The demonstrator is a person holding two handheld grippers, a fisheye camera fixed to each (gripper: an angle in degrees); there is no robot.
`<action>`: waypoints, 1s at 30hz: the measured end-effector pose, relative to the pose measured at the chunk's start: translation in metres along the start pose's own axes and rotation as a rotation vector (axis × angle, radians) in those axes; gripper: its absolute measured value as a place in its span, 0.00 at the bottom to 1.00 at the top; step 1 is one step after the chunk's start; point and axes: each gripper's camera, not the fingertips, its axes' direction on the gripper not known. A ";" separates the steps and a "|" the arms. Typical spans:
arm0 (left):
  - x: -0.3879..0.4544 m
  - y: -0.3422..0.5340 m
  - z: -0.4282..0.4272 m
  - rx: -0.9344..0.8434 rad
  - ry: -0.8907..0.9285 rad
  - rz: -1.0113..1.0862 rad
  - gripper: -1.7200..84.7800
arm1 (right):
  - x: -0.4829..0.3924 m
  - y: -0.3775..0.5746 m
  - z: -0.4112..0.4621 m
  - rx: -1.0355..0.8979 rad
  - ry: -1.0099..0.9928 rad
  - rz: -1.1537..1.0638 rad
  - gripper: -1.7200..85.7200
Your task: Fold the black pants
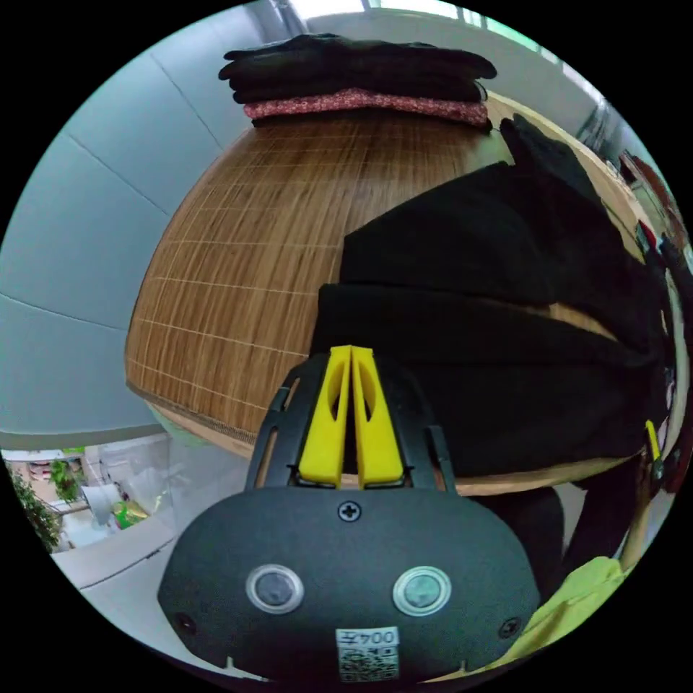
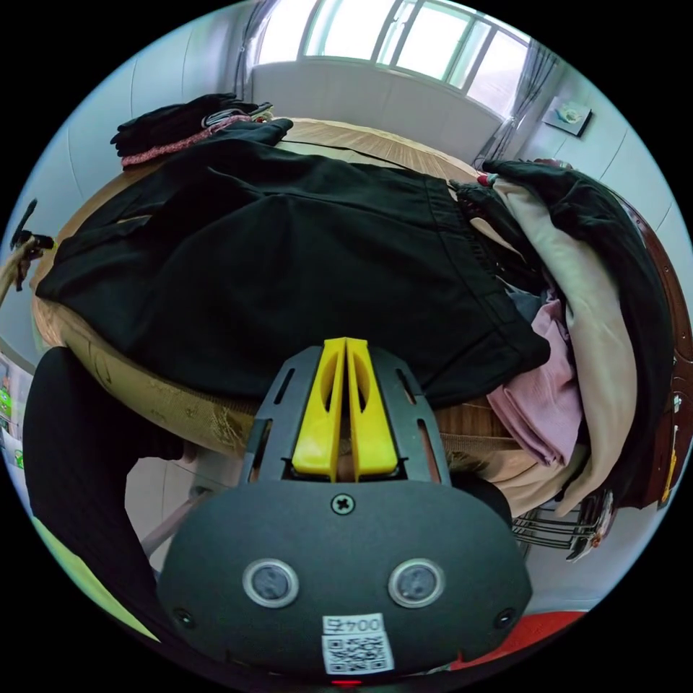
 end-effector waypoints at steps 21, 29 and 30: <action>0.134 0.156 -0.006 0.377 0.098 0.056 0.02 | 0.004 -0.064 0.046 -0.184 -0.180 0.095 0.01; 0.242 0.114 0.017 0.257 -0.103 0.259 0.03 | -0.068 -0.082 0.060 -0.254 0.124 -0.227 0.01; 0.252 0.108 0.028 0.212 -0.115 0.289 0.02 | -0.071 -0.085 0.062 -0.265 0.135 -0.233 0.01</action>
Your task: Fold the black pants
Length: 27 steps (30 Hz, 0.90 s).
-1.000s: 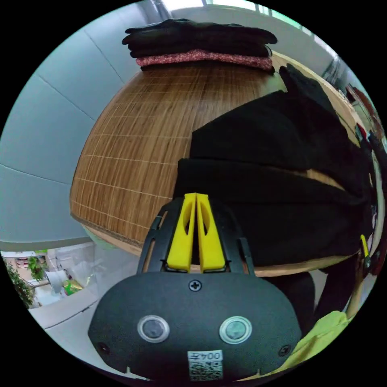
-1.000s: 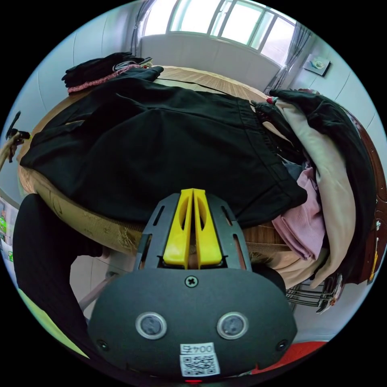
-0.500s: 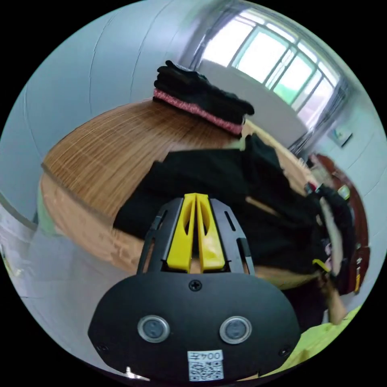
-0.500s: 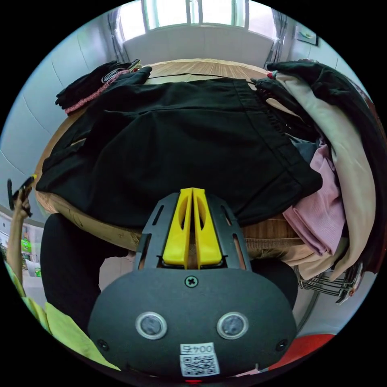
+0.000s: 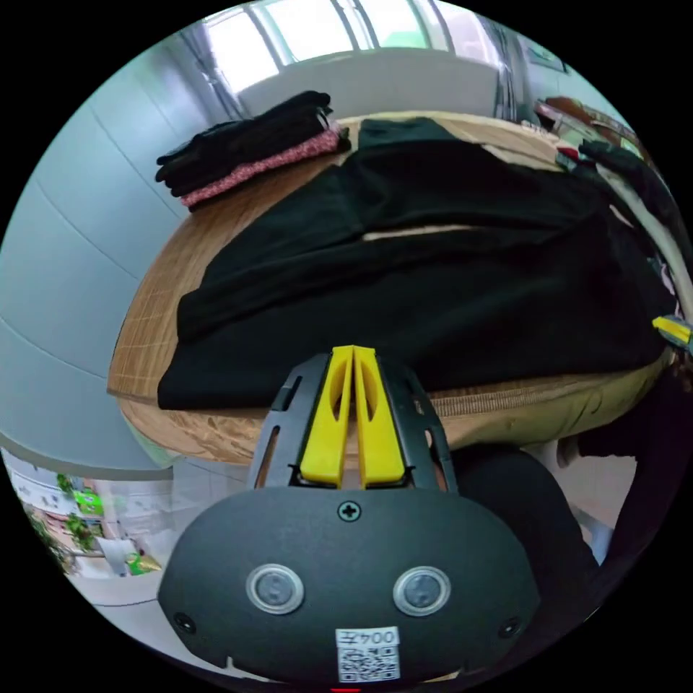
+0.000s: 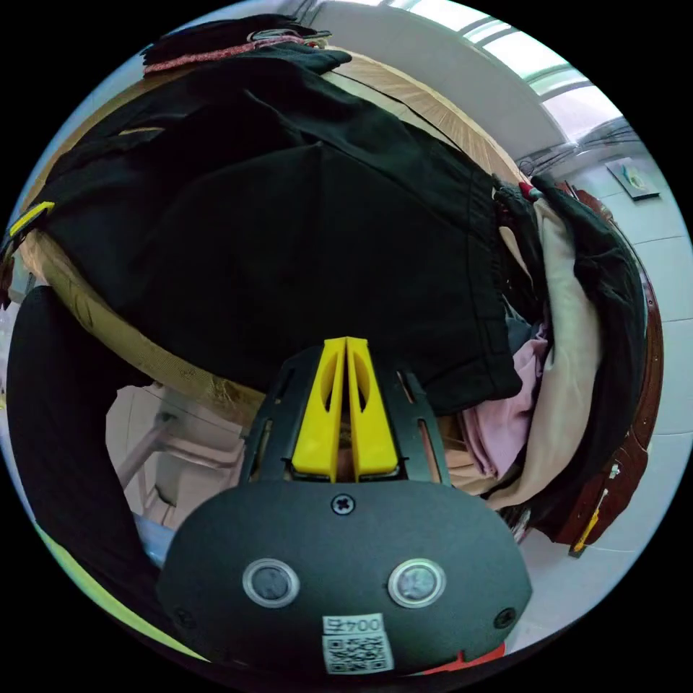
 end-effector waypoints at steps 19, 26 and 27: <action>-0.034 -0.030 0.014 -0.047 0.189 -0.205 0.02 | -0.006 -0.021 0.027 0.146 -0.077 0.059 0.02; -0.102 0.011 0.035 0.157 0.040 -0.693 0.02 | -0.026 -0.095 -0.059 0.392 -0.559 0.069 0.11; -0.106 0.018 0.043 0.171 0.037 -0.718 0.02 | -0.034 -0.109 -0.064 0.398 -0.588 0.049 0.11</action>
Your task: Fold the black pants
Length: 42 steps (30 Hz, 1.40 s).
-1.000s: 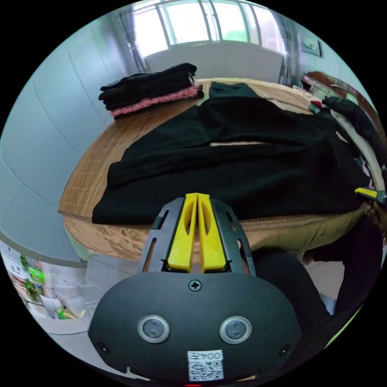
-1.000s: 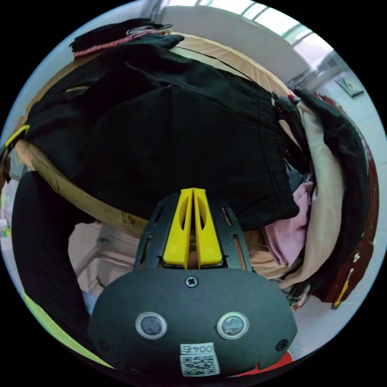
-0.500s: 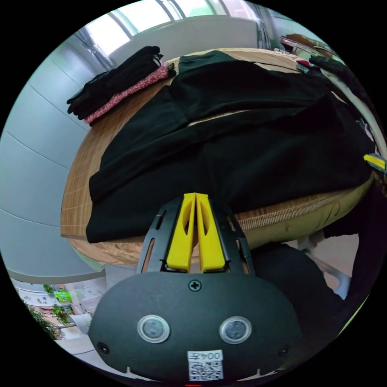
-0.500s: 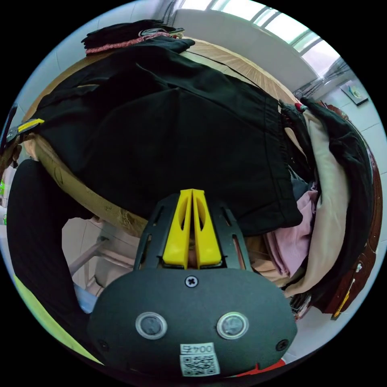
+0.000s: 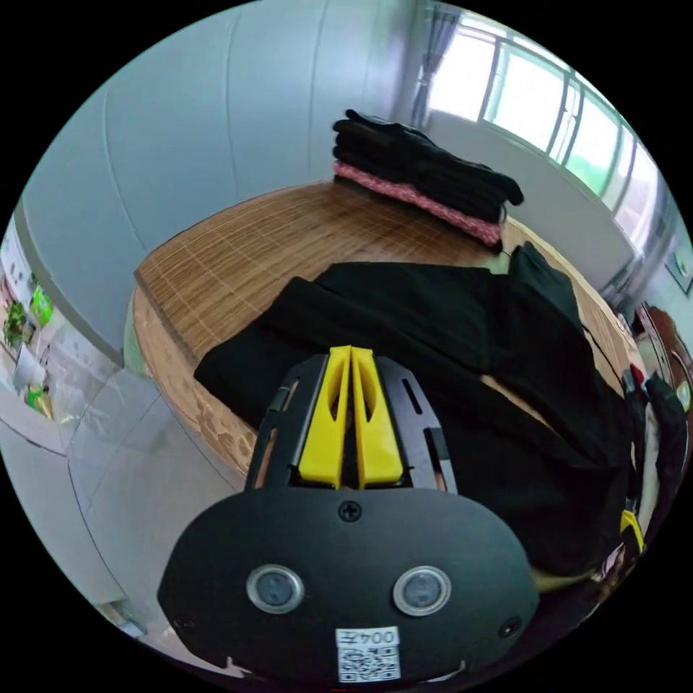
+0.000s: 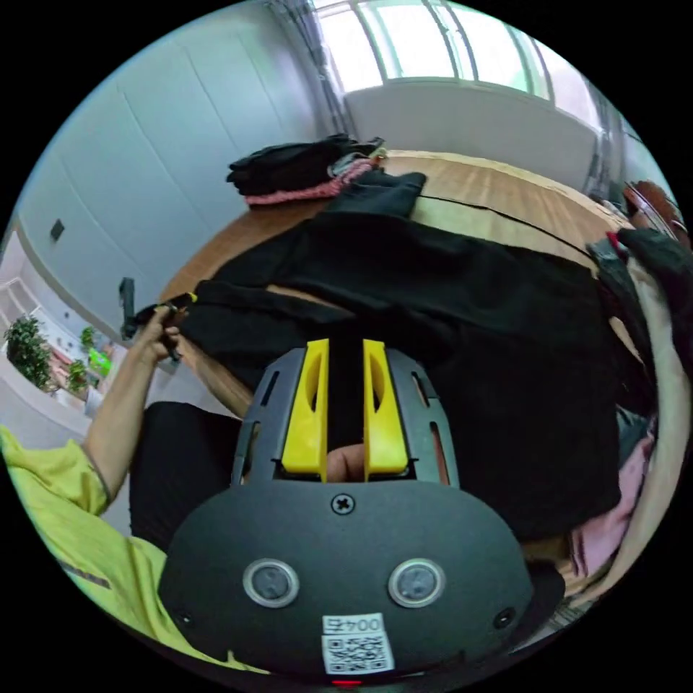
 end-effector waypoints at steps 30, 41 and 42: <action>-0.097 0.050 0.103 0.009 -0.029 -0.127 0.03 | -0.231 -0.425 0.263 0.033 0.156 -0.228 0.07; -0.136 0.077 0.115 0.065 0.012 -0.345 0.02 | -0.395 -0.210 0.311 -0.114 -0.269 -1.147 0.02; -0.141 0.080 0.116 0.071 0.021 -0.367 0.02 | -0.399 -0.209 0.318 -0.147 -0.283 -1.170 0.02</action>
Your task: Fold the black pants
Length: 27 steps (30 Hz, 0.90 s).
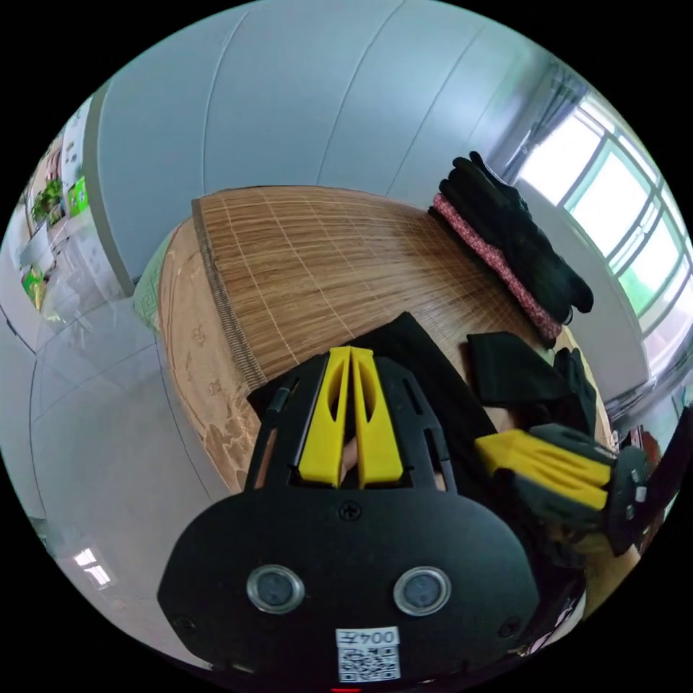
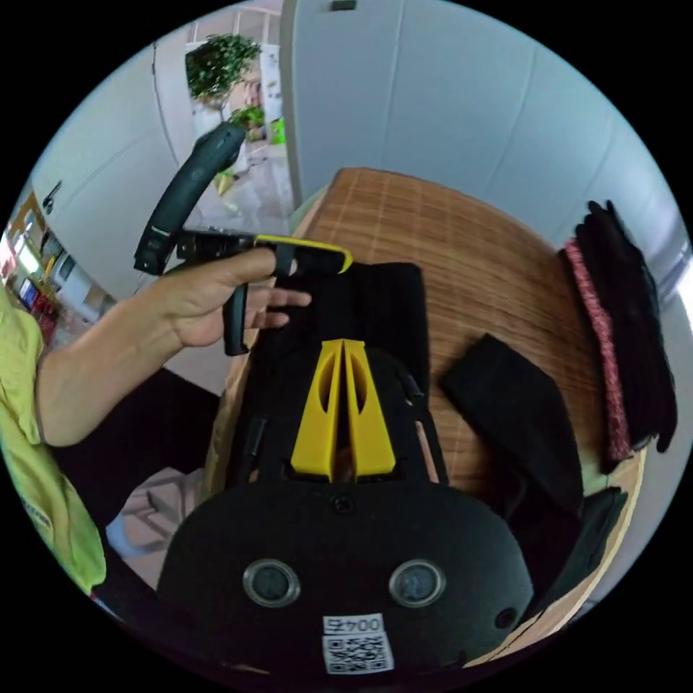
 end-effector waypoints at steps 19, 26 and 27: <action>-0.014 0.012 0.023 0.003 0.053 -0.019 0.02 | 0.134 -0.032 0.038 -0.227 0.027 0.146 0.01; -0.014 0.011 0.026 0.013 0.054 -0.029 0.02 | 0.172 -0.004 -0.035 -0.061 -0.134 0.266 0.01; -0.012 0.011 0.027 0.015 0.051 -0.023 0.02 | 0.165 0.000 -0.031 -0.081 -0.167 0.241 0.01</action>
